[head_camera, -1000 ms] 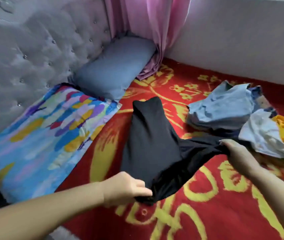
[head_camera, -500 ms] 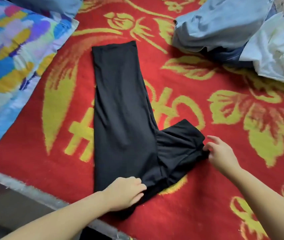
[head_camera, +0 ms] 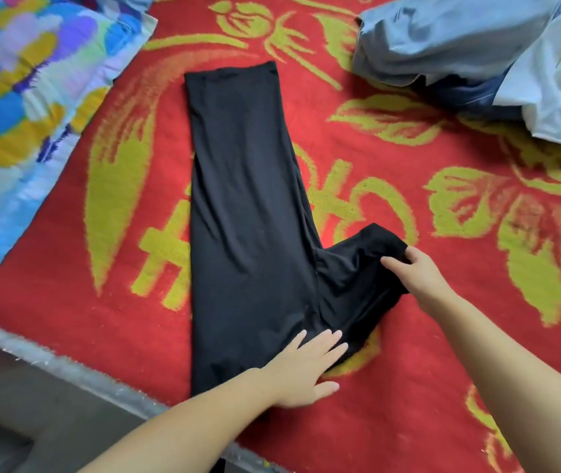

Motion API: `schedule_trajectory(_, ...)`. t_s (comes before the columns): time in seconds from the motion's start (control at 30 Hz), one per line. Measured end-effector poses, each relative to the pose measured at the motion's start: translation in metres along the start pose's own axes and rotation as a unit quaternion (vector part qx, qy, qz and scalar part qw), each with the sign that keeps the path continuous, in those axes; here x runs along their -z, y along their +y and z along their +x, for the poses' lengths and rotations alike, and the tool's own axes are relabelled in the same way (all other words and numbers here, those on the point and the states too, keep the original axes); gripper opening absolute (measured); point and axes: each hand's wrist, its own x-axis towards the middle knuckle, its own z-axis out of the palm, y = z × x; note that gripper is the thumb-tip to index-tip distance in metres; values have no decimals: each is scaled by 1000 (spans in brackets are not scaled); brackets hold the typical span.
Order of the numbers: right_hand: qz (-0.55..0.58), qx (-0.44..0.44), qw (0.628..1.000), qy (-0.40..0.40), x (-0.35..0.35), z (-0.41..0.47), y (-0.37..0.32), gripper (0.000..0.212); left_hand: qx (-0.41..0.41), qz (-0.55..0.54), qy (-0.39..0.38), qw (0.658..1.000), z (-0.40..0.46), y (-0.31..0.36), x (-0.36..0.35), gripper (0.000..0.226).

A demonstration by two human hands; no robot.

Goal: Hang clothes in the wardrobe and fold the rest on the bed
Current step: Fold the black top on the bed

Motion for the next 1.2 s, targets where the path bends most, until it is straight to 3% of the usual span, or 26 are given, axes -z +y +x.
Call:
schedule_trajectory(0.07, -67, 112, 991, -14, -22, -17, -26, 14, -9, -44, 54, 998, -22, -15, 17, 63)
schedule_trajectory(0.13, -146, 210, 966, -34, -57, -35, -45, 19, -3, -4, 164, 986, -46, -32, 32, 60)
schedule_trajectory(0.2, -226, 273, 933, -67, -99, -54, -48, 30, 71, 16, 239, 968, -69, -55, 37, 60)
schedule_trajectory(0.33, -376, 261, 854, -248, -158, -81, -22, 55, 254, 31, 312, 915, -102, -97, 36, 64)
schedule_trajectory(0.4, -372, 255, 847, -280, -157, -84, -11, 57, 254, 136, 272, 918, -107, -110, 33, 82)
schedule_trajectory(0.47, -380, 299, 844, -231, -136, -83, -2, 54, 166, 219, 191, 942, -107, -121, 24, 101)
schedule_trajectory(0.5, -410, 332, 822, -215, -123, -81, 6, 61, 103, 249, 156, 950, -106, -127, 17, 106)
schedule_trajectory(0.57, -520, 392, 718, -247, -96, -78, 24, 79, 29, 292, 57, 954, -106, -136, 12, 105)
schedule_trajectory(0.63, -634, 388, 597, -302, -85, -77, 39, 93, 13, 317, 14, 948, -106, -141, 7, 98)
schedule_trajectory(0.67, -670, 373, 562, -310, -84, -76, 44, 95, 8, 322, 15, 947, -106, -142, 6, 93)
schedule_trajectory(0.77, -706, 373, 532, -282, -94, -77, 45, 96, -61, 357, 41, 931, -108, -142, 0, 78)
schedule_trajectory(0.9, -668, 426, 557, -248, -101, -77, 48, 82, -78, 304, 59, 948, -107, -144, 2, 79)
schedule_trajectory(0.97, -642, 444, 571, -254, -102, -73, 42, 69, -28, 130, 24, 991, -101, -139, 5, 85)
schedule_trajectory(1.03, -575, 358, 662, -321, -101, -68, 24, 55, 60, -126, 27, 990, -99, -132, 16, 86)
schedule_trajectory(1.1, -473, 224, 778, -347, -101, -58, -12, 44, 144, -357, 61, 921, -100, -130, 36, 68)
schedule_trajectory(1.2, -378, 108, 856, -335, -97, -23, -72, 30, 192, -588, 170, 767, -100, -142, 74, 29)
